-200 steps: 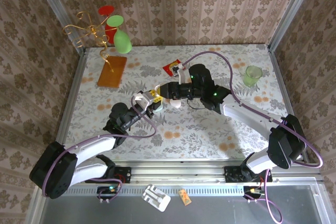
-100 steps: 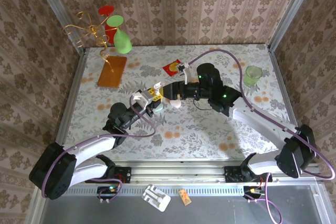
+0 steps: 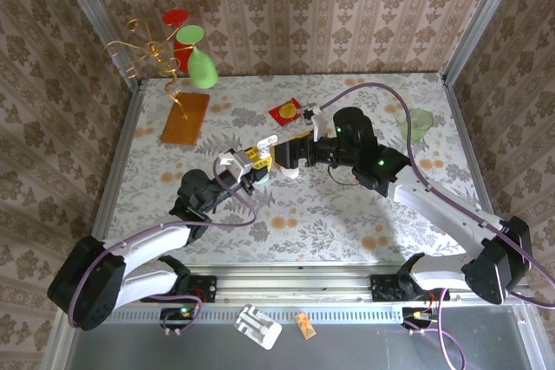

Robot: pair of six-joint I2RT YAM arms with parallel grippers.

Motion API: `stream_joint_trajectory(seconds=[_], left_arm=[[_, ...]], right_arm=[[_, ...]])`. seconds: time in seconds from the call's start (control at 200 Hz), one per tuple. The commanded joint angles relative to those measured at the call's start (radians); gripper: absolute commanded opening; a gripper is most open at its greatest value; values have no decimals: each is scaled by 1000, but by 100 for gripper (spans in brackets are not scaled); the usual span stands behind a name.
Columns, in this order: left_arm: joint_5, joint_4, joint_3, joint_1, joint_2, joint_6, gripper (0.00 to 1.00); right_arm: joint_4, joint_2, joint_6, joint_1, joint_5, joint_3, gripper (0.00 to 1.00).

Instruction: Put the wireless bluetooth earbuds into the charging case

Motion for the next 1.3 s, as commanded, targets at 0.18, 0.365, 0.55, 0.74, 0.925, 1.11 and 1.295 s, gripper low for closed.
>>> stream_joint_trajectory(seconds=[0.18,0.365,0.55,0.74,0.925,1.11,1.295], left_arm=[[26,25,52,-8,-30,-27,0],[37,19,57,-8,-25,-28,0],[39,21,61,-10,-30,-28,0],[39,15,55,-10,-34,-25,0],[35,20,56,-10,-31,-28,0],[37,12,42,-8,-29,0,0],[46,-116,38,-9,-55,187,0]], right_arm=[[4,48,-32,-2,-40,19,89],[18,73,-12,-2,-54,31,86],[16,96,25,-6,-41,48,71],[10,89,56,-26,-46,44,61],[14,74,31,-31,-70,38,71],[53,10,28,-43,-89,12,80],[-77,32,97,-70,-18,96,78]])
